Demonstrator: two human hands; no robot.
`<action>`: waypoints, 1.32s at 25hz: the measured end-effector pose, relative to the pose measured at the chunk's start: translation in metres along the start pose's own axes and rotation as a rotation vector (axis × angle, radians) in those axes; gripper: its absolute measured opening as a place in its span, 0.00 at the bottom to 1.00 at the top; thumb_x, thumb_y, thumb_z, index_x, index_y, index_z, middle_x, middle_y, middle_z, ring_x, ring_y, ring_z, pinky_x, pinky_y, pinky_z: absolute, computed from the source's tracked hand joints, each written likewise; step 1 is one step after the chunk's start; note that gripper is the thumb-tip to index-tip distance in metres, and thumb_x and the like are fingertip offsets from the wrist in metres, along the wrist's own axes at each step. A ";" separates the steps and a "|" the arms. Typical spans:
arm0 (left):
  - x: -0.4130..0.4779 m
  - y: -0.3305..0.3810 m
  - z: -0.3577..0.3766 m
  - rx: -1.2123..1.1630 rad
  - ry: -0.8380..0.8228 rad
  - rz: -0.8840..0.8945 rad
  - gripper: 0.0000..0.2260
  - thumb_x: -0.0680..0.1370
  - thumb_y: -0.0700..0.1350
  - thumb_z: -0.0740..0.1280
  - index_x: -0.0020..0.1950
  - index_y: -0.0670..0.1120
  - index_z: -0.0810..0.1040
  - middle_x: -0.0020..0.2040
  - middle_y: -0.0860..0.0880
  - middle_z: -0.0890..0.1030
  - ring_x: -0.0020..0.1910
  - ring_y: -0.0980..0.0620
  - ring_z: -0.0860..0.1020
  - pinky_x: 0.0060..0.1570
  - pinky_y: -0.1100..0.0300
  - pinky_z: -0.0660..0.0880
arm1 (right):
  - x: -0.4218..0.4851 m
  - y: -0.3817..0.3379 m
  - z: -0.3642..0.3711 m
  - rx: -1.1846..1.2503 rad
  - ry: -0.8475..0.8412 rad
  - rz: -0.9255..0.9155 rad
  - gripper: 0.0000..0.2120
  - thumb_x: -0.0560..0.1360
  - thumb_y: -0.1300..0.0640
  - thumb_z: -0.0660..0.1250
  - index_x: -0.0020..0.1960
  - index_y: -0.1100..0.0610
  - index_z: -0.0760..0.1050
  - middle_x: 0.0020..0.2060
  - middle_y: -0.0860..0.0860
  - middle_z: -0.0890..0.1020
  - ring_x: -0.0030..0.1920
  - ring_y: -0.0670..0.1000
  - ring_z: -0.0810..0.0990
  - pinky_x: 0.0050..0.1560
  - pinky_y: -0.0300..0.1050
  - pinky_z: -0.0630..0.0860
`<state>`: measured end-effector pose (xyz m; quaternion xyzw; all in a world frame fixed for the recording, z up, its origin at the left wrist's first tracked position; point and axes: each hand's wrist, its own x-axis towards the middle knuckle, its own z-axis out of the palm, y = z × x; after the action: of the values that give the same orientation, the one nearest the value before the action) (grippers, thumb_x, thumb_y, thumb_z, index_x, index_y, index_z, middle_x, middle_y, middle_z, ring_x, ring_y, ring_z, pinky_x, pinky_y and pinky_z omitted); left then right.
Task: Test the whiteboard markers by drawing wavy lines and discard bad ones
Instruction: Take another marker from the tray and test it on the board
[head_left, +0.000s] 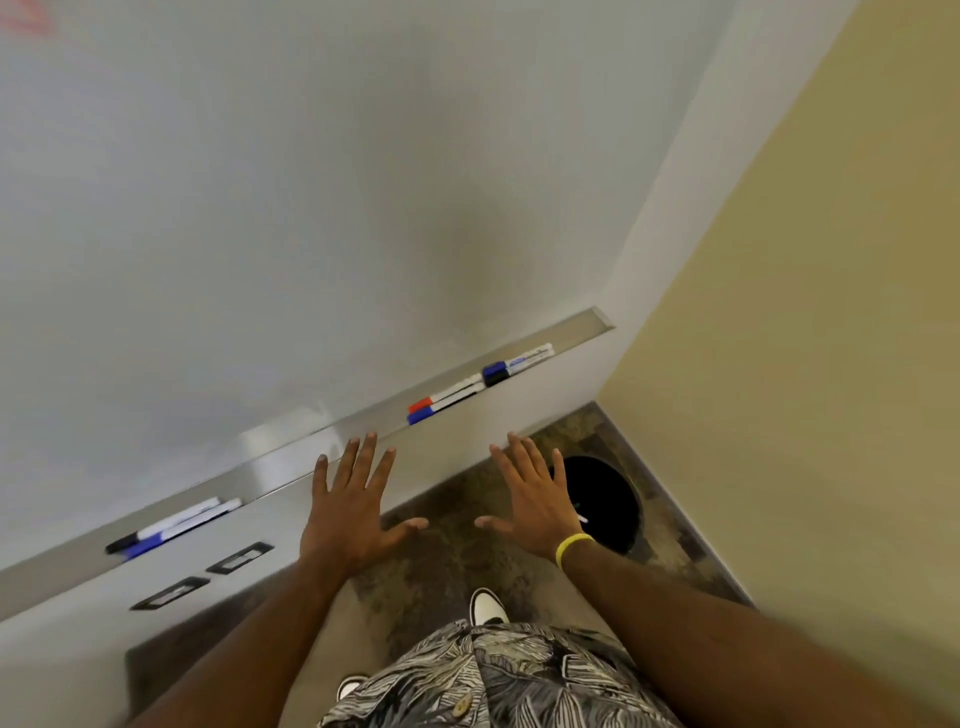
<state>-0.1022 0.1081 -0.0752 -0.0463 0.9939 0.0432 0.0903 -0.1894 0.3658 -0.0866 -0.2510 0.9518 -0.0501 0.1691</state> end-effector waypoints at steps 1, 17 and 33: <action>-0.009 -0.011 0.001 0.004 0.007 -0.035 0.46 0.70 0.79 0.50 0.79 0.50 0.58 0.80 0.45 0.51 0.79 0.43 0.49 0.74 0.38 0.43 | 0.004 -0.012 0.000 -0.012 -0.004 -0.032 0.48 0.72 0.27 0.58 0.80 0.46 0.38 0.78 0.52 0.36 0.79 0.58 0.36 0.73 0.63 0.32; -0.131 -0.163 0.024 -0.051 -0.118 -0.476 0.39 0.78 0.62 0.60 0.80 0.50 0.41 0.80 0.45 0.39 0.79 0.44 0.40 0.77 0.41 0.43 | 0.070 -0.229 0.004 -0.043 -0.121 -0.513 0.39 0.76 0.41 0.63 0.80 0.52 0.50 0.79 0.52 0.54 0.79 0.55 0.51 0.77 0.56 0.48; -0.142 -0.241 0.019 -0.377 -0.021 -0.667 0.34 0.77 0.55 0.67 0.78 0.47 0.56 0.77 0.47 0.61 0.77 0.48 0.58 0.76 0.45 0.54 | 0.134 -0.375 0.022 -0.140 -0.065 -0.665 0.14 0.79 0.53 0.62 0.61 0.58 0.77 0.57 0.56 0.79 0.57 0.58 0.76 0.57 0.52 0.73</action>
<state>0.0641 -0.1170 -0.0864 -0.3826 0.8978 0.1939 0.0992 -0.1186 -0.0262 -0.0794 -0.5600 0.8132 -0.0292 0.1560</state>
